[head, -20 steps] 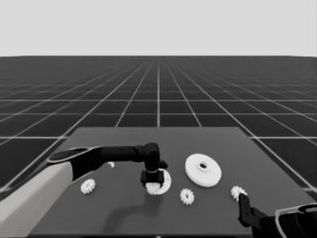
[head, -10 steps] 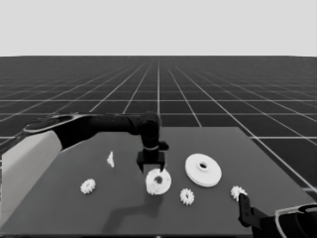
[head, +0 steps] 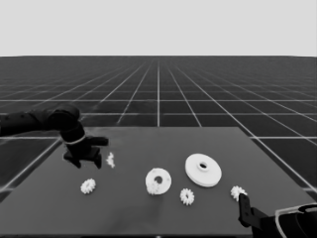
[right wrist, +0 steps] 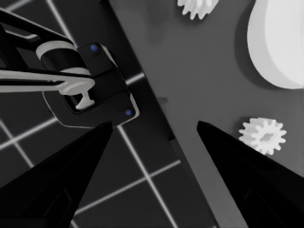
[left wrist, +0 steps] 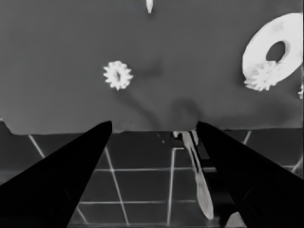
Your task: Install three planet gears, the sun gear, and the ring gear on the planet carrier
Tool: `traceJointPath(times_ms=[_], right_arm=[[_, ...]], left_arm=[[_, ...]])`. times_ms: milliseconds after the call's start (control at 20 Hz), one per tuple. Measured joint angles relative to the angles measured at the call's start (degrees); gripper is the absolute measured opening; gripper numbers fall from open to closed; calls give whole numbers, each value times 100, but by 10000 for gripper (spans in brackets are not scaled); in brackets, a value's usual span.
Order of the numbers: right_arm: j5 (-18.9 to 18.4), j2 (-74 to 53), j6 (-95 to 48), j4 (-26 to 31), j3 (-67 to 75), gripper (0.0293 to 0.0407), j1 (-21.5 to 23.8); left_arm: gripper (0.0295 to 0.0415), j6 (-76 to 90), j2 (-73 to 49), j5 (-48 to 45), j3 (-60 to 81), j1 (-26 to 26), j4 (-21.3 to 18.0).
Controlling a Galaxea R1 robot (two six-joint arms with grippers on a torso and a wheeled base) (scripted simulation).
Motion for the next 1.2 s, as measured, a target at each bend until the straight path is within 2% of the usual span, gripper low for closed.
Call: traceJointPath(times_ms=[150,350,400,450,500,600,850,950,1200], right_arm=[[0,0,0,0,0,385,0],[0,0,0,0,0,385,0],[0,0,0,0,0,385,0],[0,0,0,0,0,385,0],[0,0,0,0,0,385,0],[0,0,0,0,0,385,0],[0,0,0,0,0,385,0],[0,0,0,0,0,385,0],[0,0,0,0,0,385,0]], left_arm=[[385,1240,-600,46,-815,-4,32],[385,1521,-648,51,-1051,-1,42],[385,1533,-672,-627,-1015,922,906],[385,1574,-559,-1040,-1236,1682,1418],[385,1636,-416,-1290,-1507,2089,1681],[385,1723,-235,-1531,-1850,2419,1884],[385,1776,-136,-1654,-2042,2557,1967],[314,1778,-132,-1660,-2052,2563,1971],[312,1779,-130,-1662,-2055,2562,1973]])
